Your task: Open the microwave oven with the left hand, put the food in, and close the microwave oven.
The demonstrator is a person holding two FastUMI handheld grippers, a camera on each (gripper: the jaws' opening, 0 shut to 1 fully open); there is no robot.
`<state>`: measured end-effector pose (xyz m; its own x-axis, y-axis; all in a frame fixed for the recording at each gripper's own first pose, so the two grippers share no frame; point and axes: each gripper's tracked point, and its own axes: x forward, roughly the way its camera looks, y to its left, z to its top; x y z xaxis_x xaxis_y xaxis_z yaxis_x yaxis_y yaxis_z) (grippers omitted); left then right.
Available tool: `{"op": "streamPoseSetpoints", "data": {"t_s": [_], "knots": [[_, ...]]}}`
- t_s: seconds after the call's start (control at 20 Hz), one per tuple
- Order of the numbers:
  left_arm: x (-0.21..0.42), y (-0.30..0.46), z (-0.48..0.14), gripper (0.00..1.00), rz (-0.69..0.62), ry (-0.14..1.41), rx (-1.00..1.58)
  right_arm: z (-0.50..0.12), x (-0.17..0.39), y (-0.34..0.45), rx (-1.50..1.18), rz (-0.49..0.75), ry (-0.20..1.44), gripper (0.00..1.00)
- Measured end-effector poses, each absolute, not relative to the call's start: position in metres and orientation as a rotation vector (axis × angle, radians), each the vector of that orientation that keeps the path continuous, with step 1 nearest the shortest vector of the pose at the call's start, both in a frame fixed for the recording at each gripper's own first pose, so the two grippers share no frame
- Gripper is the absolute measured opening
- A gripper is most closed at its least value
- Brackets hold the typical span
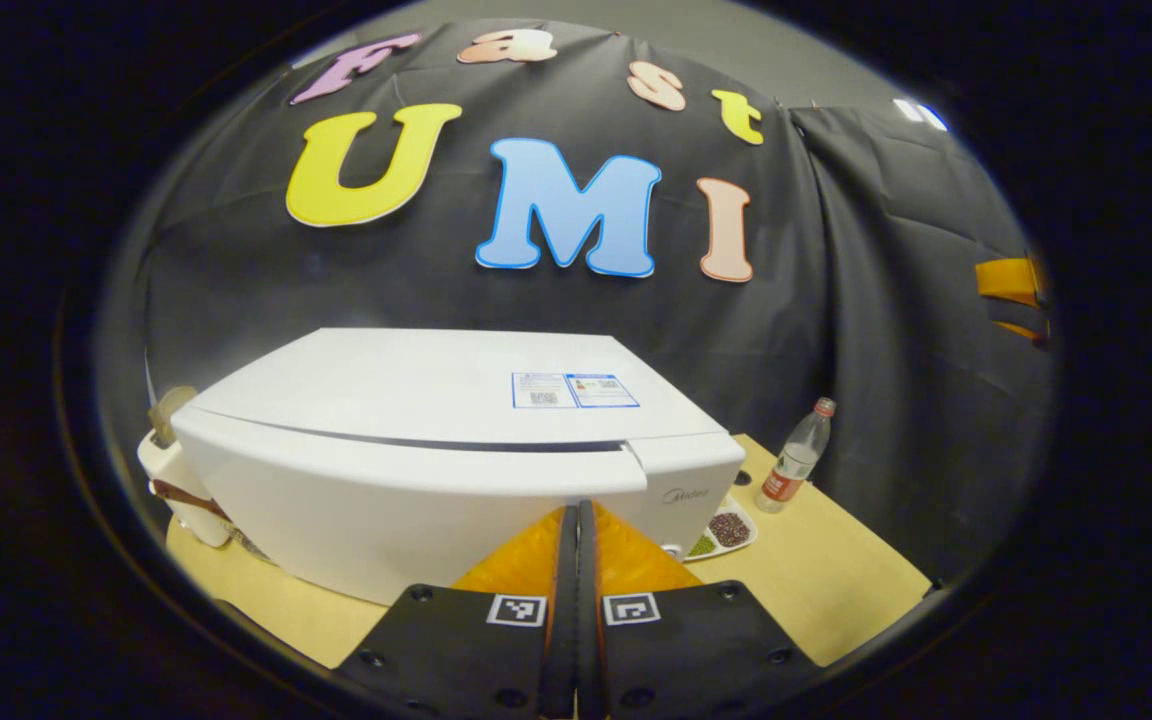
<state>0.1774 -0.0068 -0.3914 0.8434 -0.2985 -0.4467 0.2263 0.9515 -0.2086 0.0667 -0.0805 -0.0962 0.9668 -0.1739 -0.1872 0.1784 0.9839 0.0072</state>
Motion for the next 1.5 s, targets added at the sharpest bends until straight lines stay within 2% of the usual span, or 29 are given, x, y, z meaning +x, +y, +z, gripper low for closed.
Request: {"op": "streamPoseSetpoints", "data": {"t_s": [0.95, 1.2, 1.3, 1.35, 1.4, 1.45, 1.5], "knots": [[0.187, -0.003, -0.393, 0.07, -0.238, 0.501, -0.100, -0.088, 0.049, -0.082, -0.020, -0.176, 0.178, 0.97], [0.171, 0.016, -0.339, 0.08, -0.206, 0.416, -0.096, -0.083, 0.053, -0.065, -0.011, -0.134, 0.164, 0.97], [0.165, 0.024, -0.306, 0.19, -0.189, 0.360, -0.122, -0.080, 0.053, -0.056, -0.008, -0.114, 0.153, 0.97], [0.160, 0.029, -0.288, 0.38, -0.183, 0.333, -0.122, -0.080, 0.052, -0.052, -0.011, -0.102, 0.148, 0.97], [0.155, 0.032, -0.268, 0.53, -0.178, 0.307, -0.116, -0.080, 0.052, -0.048, -0.021, -0.092, 0.147, 0.97], [0.150, 0.038, -0.249, 0.84, -0.164, 0.285, -0.108, -0.082, 0.050, -0.046, -0.030, -0.086, 0.146, 0.98], [0.144, 0.040, -0.224, 0.96, -0.162, 0.249, -0.111, -0.081, 0.049, -0.045, -0.036, -0.081, 0.144, 0.97]]}}
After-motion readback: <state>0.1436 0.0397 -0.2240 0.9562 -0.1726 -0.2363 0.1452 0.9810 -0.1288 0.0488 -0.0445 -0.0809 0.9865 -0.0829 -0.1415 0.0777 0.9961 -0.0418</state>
